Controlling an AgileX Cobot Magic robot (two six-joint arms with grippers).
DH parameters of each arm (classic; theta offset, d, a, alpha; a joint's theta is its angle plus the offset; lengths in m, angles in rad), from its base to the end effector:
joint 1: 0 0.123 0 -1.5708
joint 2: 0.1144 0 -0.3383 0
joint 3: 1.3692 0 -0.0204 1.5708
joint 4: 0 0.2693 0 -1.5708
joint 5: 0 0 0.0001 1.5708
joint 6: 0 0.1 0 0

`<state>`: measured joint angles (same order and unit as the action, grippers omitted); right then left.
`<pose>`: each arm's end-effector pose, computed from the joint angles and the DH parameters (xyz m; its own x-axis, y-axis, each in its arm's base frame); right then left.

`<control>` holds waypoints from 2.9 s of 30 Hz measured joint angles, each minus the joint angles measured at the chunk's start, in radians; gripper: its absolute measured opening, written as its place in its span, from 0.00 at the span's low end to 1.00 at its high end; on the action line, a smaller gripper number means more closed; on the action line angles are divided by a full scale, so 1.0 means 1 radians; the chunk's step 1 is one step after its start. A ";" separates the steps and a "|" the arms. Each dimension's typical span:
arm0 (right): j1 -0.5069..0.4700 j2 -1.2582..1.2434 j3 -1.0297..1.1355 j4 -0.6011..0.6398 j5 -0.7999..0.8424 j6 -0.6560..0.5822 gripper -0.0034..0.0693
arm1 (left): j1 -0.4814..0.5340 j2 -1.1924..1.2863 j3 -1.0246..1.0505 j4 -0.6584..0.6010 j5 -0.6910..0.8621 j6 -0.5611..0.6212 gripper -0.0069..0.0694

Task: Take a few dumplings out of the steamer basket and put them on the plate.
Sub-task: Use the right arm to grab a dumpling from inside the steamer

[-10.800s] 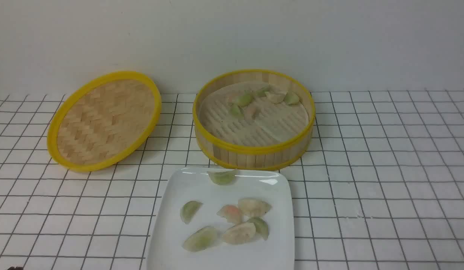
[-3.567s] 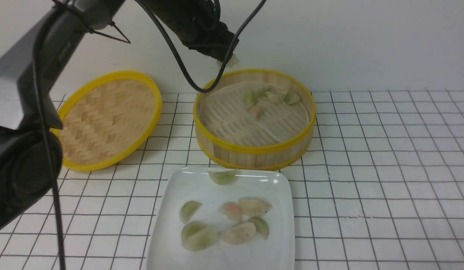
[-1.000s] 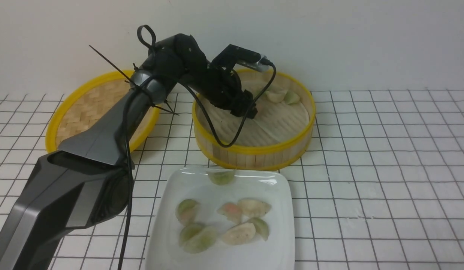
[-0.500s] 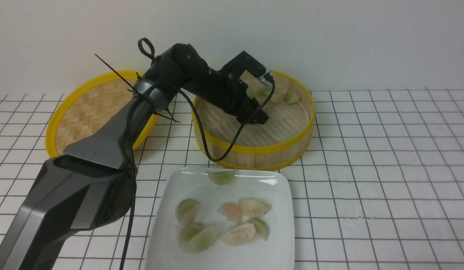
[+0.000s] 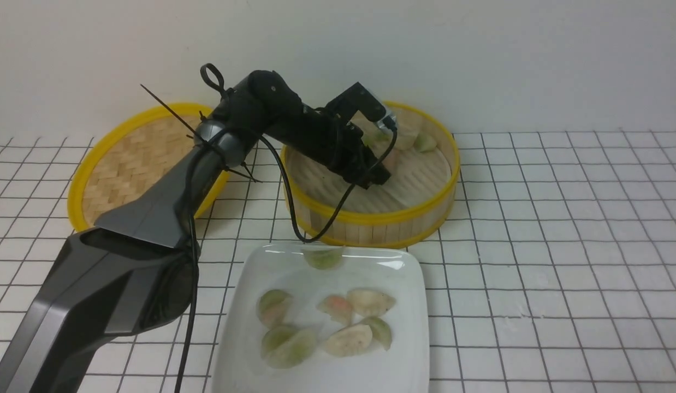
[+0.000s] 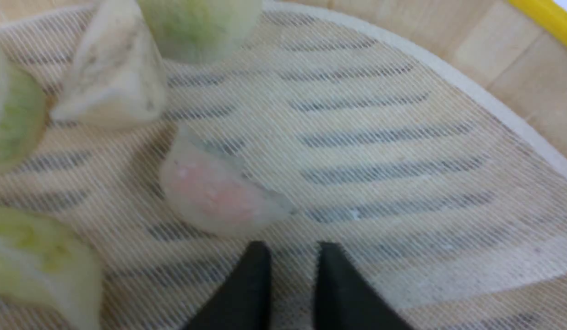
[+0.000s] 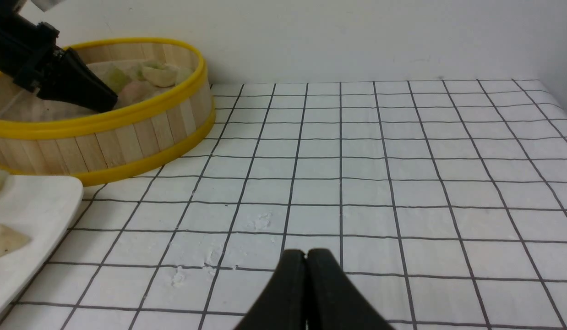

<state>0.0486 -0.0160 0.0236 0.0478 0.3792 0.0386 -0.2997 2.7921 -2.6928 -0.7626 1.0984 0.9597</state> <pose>0.0256 0.0030 0.1684 -0.2988 0.0685 -0.9518 -0.0408 0.9956 0.0844 0.5963 -0.2487 0.1540 -0.3753 0.5470 -0.7483 0.8938 0.4275 -0.1357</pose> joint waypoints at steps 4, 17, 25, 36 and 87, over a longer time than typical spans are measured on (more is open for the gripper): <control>0.000 0.000 0.000 0.000 0.000 0.000 0.03 | 0.017 -0.032 0.000 0.013 0.052 -0.103 0.09; 0.000 0.000 0.000 0.001 0.000 0.000 0.03 | 0.113 -0.449 0.001 0.270 0.150 -0.675 0.08; 0.000 0.000 0.000 0.001 0.000 0.000 0.03 | 0.119 -0.848 0.300 0.603 0.155 -0.843 0.08; 0.012 0.000 0.006 0.409 -0.331 0.211 0.03 | 0.119 -1.407 1.144 0.694 0.154 -0.884 0.08; 0.329 2.652 -2.723 0.048 0.873 -0.039 0.21 | 0.119 -2.369 1.882 0.973 0.163 -1.116 0.08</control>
<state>0.3772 2.6358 -2.6994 0.0957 1.2519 0.0000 -0.1804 0.4228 -0.8104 0.2105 1.2610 -0.1565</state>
